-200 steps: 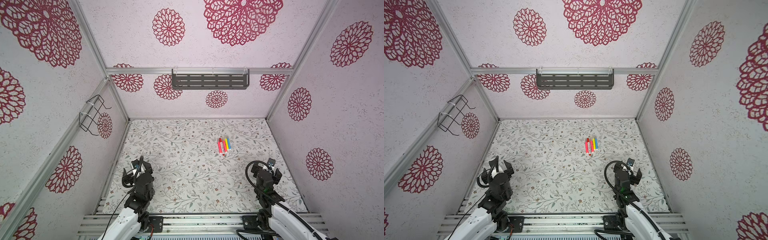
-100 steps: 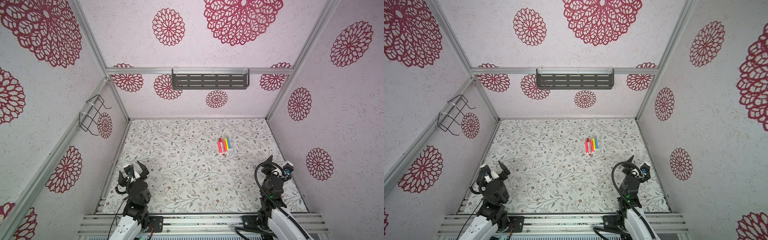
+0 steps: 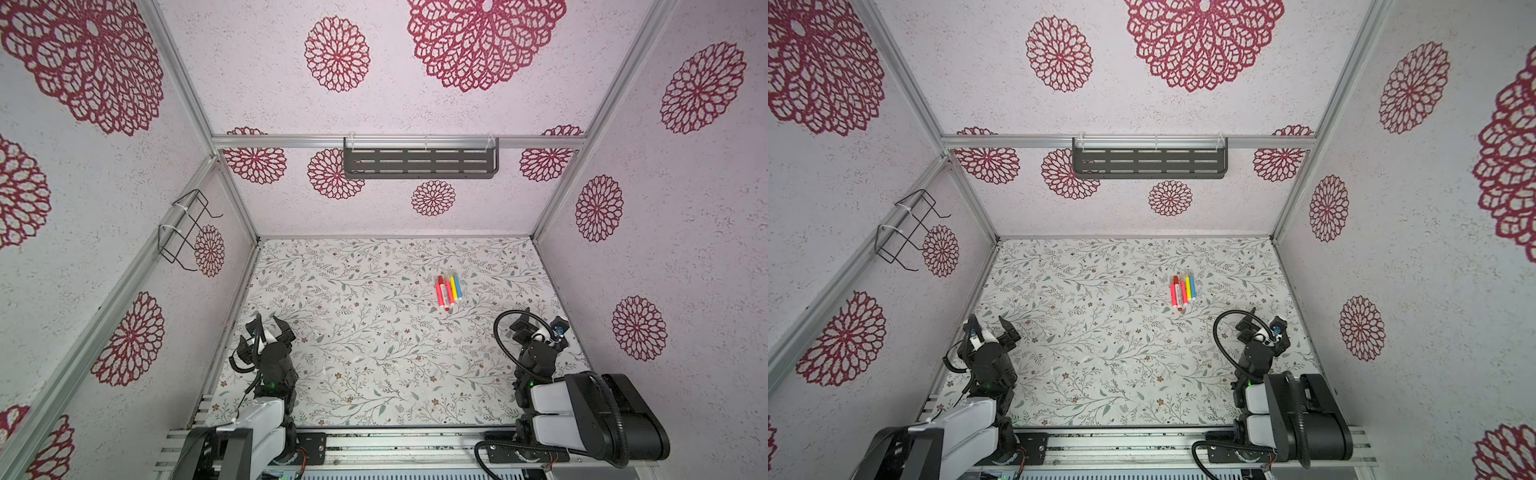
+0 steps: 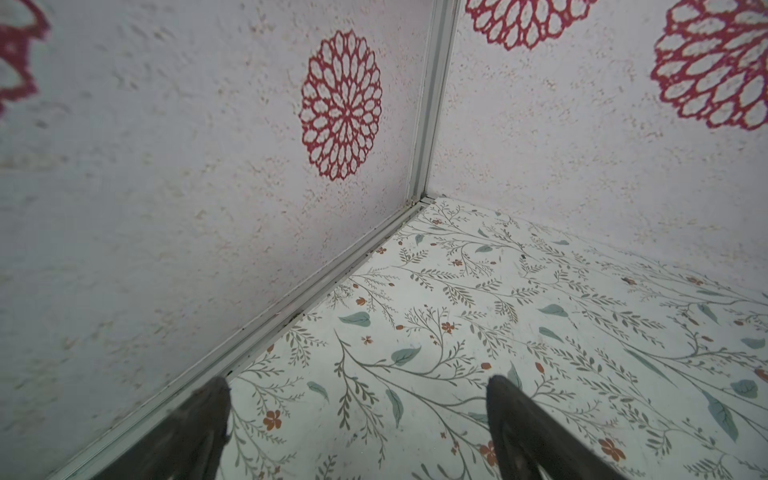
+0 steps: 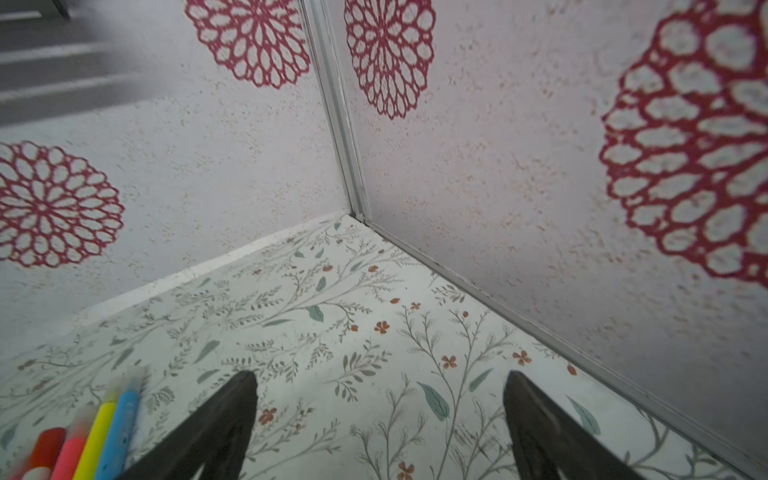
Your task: Insert the pens into the pen caps
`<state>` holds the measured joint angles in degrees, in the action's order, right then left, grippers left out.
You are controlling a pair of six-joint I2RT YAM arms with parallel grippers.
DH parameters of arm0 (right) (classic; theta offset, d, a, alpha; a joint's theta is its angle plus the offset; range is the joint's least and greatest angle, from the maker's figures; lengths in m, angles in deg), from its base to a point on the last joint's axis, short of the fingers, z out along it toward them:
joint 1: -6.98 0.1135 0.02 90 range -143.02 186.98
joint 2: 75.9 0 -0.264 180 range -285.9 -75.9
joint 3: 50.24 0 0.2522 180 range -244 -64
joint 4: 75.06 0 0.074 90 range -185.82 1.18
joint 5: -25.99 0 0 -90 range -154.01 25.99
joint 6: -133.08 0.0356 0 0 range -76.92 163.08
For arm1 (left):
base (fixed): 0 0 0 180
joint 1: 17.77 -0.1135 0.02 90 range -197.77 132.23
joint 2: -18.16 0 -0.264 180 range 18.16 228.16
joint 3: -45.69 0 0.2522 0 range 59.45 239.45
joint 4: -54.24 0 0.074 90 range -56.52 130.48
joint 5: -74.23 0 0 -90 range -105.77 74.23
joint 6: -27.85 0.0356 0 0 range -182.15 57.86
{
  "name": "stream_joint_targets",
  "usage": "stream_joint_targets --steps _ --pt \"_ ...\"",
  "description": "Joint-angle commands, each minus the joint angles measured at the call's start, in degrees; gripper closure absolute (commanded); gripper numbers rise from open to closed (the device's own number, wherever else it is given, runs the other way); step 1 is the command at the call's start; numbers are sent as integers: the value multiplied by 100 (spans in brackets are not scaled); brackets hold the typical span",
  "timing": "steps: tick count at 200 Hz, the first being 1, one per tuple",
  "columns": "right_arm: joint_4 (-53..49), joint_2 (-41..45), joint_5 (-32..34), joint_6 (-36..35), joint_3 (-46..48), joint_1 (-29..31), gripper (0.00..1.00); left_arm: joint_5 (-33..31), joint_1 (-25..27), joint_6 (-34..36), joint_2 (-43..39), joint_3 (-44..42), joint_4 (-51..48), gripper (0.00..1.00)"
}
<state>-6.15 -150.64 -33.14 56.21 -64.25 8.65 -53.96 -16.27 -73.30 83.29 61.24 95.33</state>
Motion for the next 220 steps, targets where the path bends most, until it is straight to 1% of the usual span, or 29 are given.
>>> stream_joint_targets --steps 1,15,29,39,47,55,63,71,82,86,93,100,103,109,123,128,136,145,157,164,169,177,185,189,193,196,200,211,220 --pt "717 149 -322 31 658 -188 6 384 -79 115 852 229 1695 2" --pt "664 159 -415 124 651 -312 6 650 -131 275 1698 218 2637 2" --pt "691 34 -367 183 618 -427 6 784 -211 387 2323 564 2661 2" --pt "939 -404 -174 259 519 -460 5 1274 -238 506 2518 718 2608 2" --pt "1421 -1085 -95 283 391 -506 4 1450 -240 553 2714 777 2655 2" --pt "982 -853 -965 160 227 -730 4 1423 -215 642 2765 866 2629 3" --pt "456 -757 -1188 -29 -22 -698 5 1509 -220 635 2752 844 2630 2" --pt "663 -991 -1616 -332 -80 -611 4 1684 -204 668 2727 805 2644 2" --pt "1405 -1750 -1653 -776 -196 -310 3 1872 -112 880 2758 820 2647 2" --pt "1119 -1579 -1729 -939 -285 -194 2 1919 -52 1023 2787 836 2638 3" --pt "236 -1229 -1916 -1174 -451 -35 3 1990 78 1269 2852 898 2645 2" --pt "306 -1445 -2058 -1536 -606 192 3 1955 149 1371 2848 863 2658 3" --pt "445 -1540 -1960 -1750 -623 351 3 1990 142 1330 2826 834 2648 3" --pt "454 -1502 -1418 -1943 -563 709 2 2081 138 1273 2780 784 2653 3" --pt "1412 -1747 -1438 -2064 -209 746 3 2211 175 1349 2750 721 2658 3" --pt "1203 -1668 -1350 -2102 -251 845 3 2211 175 1353 2755 735 2660 3" --pt "1405 -1789 -1345 -2073 -245 814 2 2203 167 1353 2760 751 2661 3" --pt "1200 -1734 -1260 -2010 -333 790 1 2151 145 1391 2797 803 2654 2" --pt "666 -1633 -846 -1796 -605 736 1 2146 48 1344 2883 942 2630 3" --pt "109 -1517 -792 -1623 -826 628 1 2130 -18 1280 2844 1053 2444 2" --pt "-586 -1438 -846 -1437 -1103 495 1 2104 -60 1184 2746 1159 2135 3" --pt "-1456 -1359 -1242 -1109 -1480 148 1 2134 -207 1000 2535 1482 1266 3" --pt "-1423 -1322 -1738 -969 -1433 -128 1 2230 -455 721 2425 1998 90 3" --pt "-1377 -1344 -1710 -1003 -1426 -117 1 2439 -606 523 2410 2284 -513 3" --pt "-1439 -1342 -1583 -1040 -1454 -55 1 2822 -880 243 2402 2441 -878 3" --pt "-1469 -1338 -1522 -1050 -1474 -11 1 3107 -1019 141 2368 2420 -913 3" --pt "-1425 -1348 -1502 -1053 -1458 7 1 3234 -1081 120 2353 2369 -829 3" --pt "-1432 -1342 -1521 -1049 -1451 0 1 2866 -904 310 2444 2358 -620 3" --pt "-1385 -1350 -1536 -1049 -1442 -5 1 2916 -919 270 2432 2321 -567 3"
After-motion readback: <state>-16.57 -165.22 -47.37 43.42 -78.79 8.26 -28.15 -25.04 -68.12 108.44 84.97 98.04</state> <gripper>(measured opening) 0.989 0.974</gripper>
